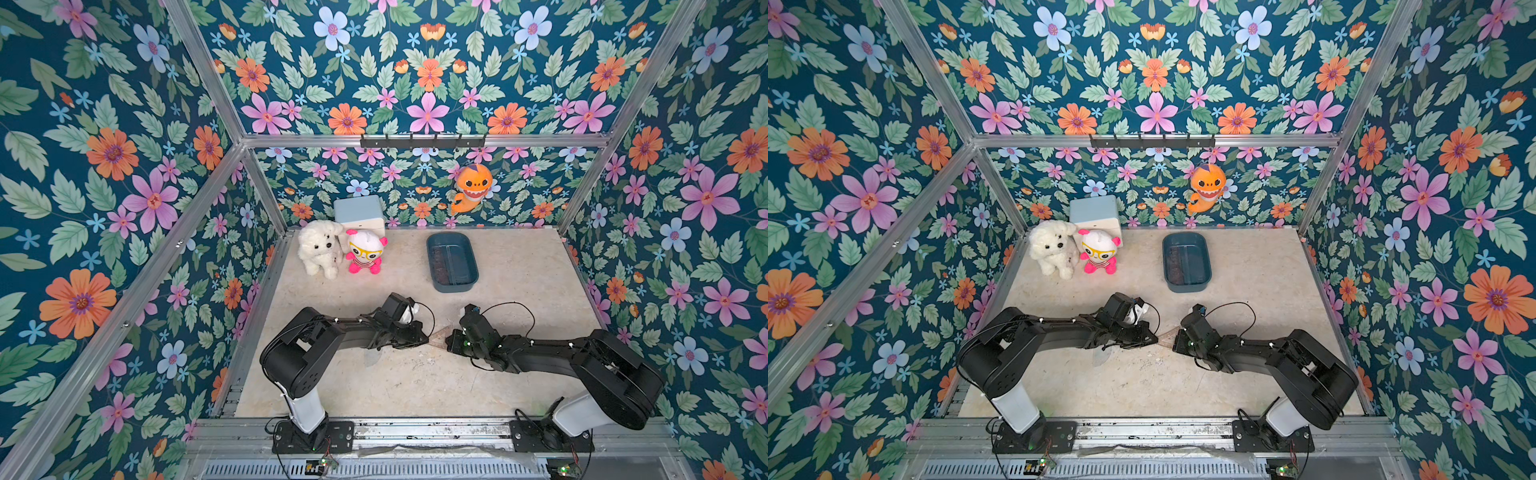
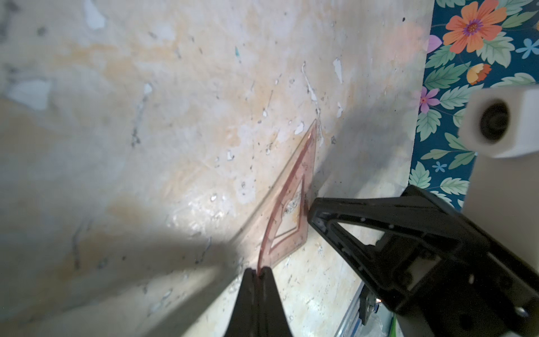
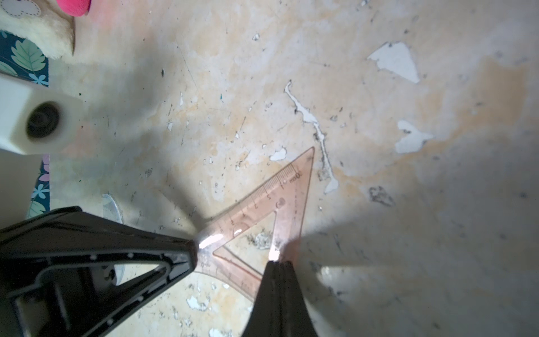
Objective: Put the scattered rulers into the storage box
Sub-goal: Pick up the ruler from the center of the board.
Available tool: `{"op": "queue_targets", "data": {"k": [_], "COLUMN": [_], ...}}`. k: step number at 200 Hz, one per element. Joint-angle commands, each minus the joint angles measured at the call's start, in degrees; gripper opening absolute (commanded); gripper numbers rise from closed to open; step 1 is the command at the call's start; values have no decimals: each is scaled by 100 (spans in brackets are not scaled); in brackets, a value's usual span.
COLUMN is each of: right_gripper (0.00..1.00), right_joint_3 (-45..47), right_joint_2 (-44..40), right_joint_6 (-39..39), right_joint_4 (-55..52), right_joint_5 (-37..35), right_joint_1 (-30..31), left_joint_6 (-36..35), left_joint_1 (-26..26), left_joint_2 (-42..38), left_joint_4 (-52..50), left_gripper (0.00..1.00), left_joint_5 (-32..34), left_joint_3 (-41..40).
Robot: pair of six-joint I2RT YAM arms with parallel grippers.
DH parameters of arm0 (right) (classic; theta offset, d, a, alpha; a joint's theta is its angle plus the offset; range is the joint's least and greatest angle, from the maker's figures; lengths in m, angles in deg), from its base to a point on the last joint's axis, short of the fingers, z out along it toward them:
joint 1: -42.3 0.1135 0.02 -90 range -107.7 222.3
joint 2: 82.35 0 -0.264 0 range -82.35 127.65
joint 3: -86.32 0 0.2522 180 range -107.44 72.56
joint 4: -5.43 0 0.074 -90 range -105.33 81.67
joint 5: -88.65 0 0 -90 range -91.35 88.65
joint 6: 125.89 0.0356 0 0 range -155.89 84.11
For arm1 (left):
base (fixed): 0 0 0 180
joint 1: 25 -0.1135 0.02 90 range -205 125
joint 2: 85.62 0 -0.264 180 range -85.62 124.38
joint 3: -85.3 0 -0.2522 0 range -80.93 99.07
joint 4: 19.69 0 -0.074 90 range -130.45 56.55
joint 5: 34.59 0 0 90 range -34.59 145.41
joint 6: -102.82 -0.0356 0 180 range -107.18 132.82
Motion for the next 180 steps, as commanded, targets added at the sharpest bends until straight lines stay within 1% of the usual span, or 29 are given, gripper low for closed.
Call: {"op": "queue_targets", "data": {"k": [1, 17, 30, 42, 72, 97, 115, 135, 153, 180], "right_gripper": [0, 0, 9, 17, 26, 36, 47, 55, 56, 57], "right_joint_3": [1, -60, -91, -67, 36, -31, -19, 14, -191, -452], "right_joint_2": [3, -237, -604, -1014, -1911, -2163, -2091, -1731, -1230, -548], "right_joint_6": [-46, -73, -134, -224, -368, -342, -46, 574, 855, 1174], "right_joint_4": [-866, -1107, -1300, -1407, -1306, -944, -257, 1035, 1695, 2445], "right_joint_5": [-11, -67, -35, 162, 1329, 2379, 3200, 4014, 4416, 4619], "right_joint_1": [7, -8, -116, -335, -1227, -1913, -2408, -2791, -2908, -2916], "left_joint_6": [-71, -71, -69, -93, -115, -72, 122, 308, 498, 684], "left_joint_1": [3, 1, -11, -41, -238, -402, -549, -668, -747, -856], "left_joint_2": [-36, -119, -249, -373, -634, -686, -658, -554, -416, -262], "left_joint_4": [-215, -239, -250, -308, -330, -223, 165, 608, 929, 1234], "left_gripper": [0, 0, 0, 0, 0, 0, 0, 0, 0, 0], "left_joint_5": [119, 70, 24, -48, -428, -913, -1411, -1878, -2166, -2428], "left_joint_3": [8, 22, 44, 97, 313, 585, 680, 788, 872, 951]}}
